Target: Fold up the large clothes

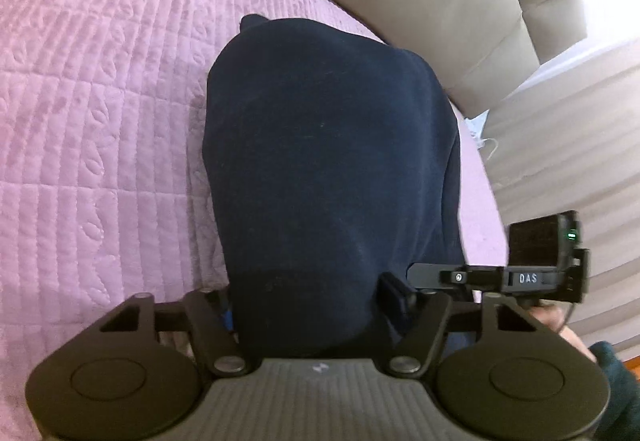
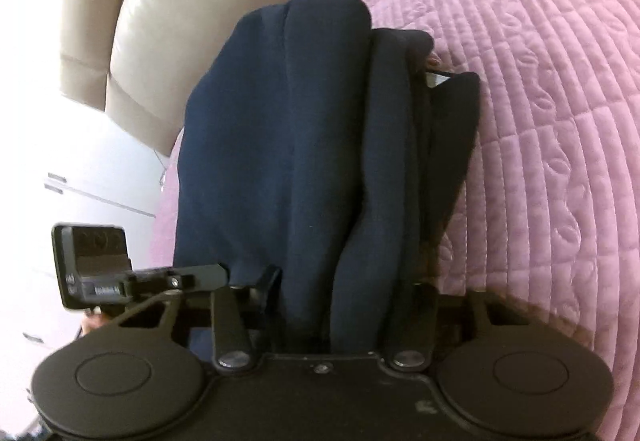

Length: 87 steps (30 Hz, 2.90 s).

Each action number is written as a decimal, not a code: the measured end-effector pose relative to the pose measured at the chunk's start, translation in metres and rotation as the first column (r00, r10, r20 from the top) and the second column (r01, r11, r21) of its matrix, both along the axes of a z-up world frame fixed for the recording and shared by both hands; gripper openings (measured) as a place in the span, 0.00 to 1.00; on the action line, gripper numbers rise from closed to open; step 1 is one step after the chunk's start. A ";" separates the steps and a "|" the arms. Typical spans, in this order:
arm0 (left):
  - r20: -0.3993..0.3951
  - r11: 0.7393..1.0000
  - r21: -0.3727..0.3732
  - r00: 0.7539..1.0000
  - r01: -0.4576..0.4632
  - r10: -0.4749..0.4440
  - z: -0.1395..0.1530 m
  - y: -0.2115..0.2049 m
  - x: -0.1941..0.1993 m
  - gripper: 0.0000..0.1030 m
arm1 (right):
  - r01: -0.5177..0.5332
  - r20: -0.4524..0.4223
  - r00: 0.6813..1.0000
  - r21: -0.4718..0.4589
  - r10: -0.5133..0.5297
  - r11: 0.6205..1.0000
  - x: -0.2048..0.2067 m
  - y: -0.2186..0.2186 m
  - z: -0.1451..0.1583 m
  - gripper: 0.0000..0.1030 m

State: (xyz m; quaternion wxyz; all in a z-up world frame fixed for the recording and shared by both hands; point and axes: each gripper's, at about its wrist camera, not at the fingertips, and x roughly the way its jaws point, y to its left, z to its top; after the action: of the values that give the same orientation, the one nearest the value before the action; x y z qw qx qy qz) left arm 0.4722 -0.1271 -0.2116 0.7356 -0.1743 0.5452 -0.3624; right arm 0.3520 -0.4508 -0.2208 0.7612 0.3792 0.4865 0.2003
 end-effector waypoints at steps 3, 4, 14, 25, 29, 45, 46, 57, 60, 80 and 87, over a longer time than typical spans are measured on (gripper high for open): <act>0.035 0.999 0.036 0.999 -0.003 0.001 0.010 -0.008 -0.006 0.63 | 0.020 0.009 1.000 0.012 -0.020 1.000 -0.005 -0.002 0.001 0.54; 0.041 0.999 0.048 0.999 -0.009 0.007 0.015 -0.011 -0.008 0.63 | 0.026 0.010 1.000 0.018 -0.026 1.000 -0.007 -0.003 0.002 0.53; 0.119 0.999 0.048 0.993 -0.002 -0.003 0.057 -0.012 -0.045 0.61 | 0.038 0.051 0.998 0.011 -0.039 0.999 -0.041 -0.015 0.053 0.51; 0.195 1.000 -0.007 0.981 0.013 -0.011 0.122 0.023 -0.117 0.62 | 0.058 0.135 0.990 -0.056 -0.050 0.997 -0.116 0.020 0.135 0.51; 0.231 0.999 -0.021 0.973 0.026 -0.021 0.146 0.031 -0.143 0.62 | 0.073 0.157 0.986 -0.070 -0.062 0.995 -0.140 0.028 0.159 0.51; 0.370 0.999 -0.046 0.929 -0.001 0.018 0.235 0.079 -0.241 0.62 | 0.062 0.294 0.955 -0.097 -0.031 0.993 -0.206 0.083 0.240 0.51; 0.375 0.999 -0.045 0.927 -0.005 0.021 0.239 0.083 -0.247 0.63 | 0.058 0.301 0.953 -0.098 -0.026 0.994 -0.210 0.088 0.242 0.51; 0.417 1.000 -0.018 0.909 -0.021 0.027 0.262 0.131 -0.319 0.64 | 0.020 0.346 0.938 -0.063 0.003 0.998 -0.255 0.131 0.241 0.51; 0.406 1.000 -0.015 0.913 -0.026 0.030 0.258 0.142 -0.328 0.64 | -0.010 0.351 0.936 -0.079 0.038 0.997 -0.253 0.140 0.233 0.51; 0.084 0.979 0.188 0.995 -0.074 0.059 0.059 0.155 -0.285 0.69 | -0.060 0.020 0.998 -0.232 0.066 0.971 -0.220 0.149 0.029 0.65; 0.070 0.986 0.167 0.998 -0.009 -0.003 0.043 0.166 -0.325 0.80 | 0.000 0.163 0.984 -0.430 0.078 0.903 -0.261 0.139 0.073 0.79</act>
State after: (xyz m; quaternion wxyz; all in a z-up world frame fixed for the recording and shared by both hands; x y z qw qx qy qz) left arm 0.1468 0.0387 -0.1682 0.7668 -0.1001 0.5472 -0.3203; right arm 0.0915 -0.3120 -0.1476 0.8616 0.1738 0.4568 0.1368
